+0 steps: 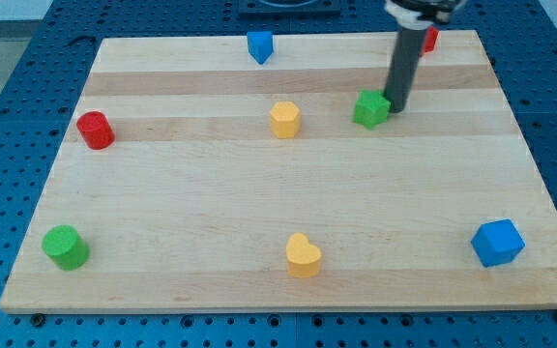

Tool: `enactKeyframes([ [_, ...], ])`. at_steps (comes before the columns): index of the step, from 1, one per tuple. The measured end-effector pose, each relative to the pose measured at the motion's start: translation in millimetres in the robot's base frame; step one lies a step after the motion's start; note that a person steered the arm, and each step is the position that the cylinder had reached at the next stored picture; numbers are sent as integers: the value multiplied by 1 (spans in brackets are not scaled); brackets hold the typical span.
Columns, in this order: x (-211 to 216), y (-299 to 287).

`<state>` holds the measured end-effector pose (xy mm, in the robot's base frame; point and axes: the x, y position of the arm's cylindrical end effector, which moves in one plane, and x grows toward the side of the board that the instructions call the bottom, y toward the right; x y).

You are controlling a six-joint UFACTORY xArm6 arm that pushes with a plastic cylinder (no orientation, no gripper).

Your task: Move the blue cube left a bit

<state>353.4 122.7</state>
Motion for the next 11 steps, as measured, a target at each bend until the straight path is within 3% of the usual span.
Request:
enactKeyframes([
  [2, 0, -53],
  [3, 0, -38],
  [4, 2, 34],
  [5, 39, 107],
  [6, 103, 135],
  [8, 198, 114],
  [10, 221, 77],
  [11, 222, 119],
])
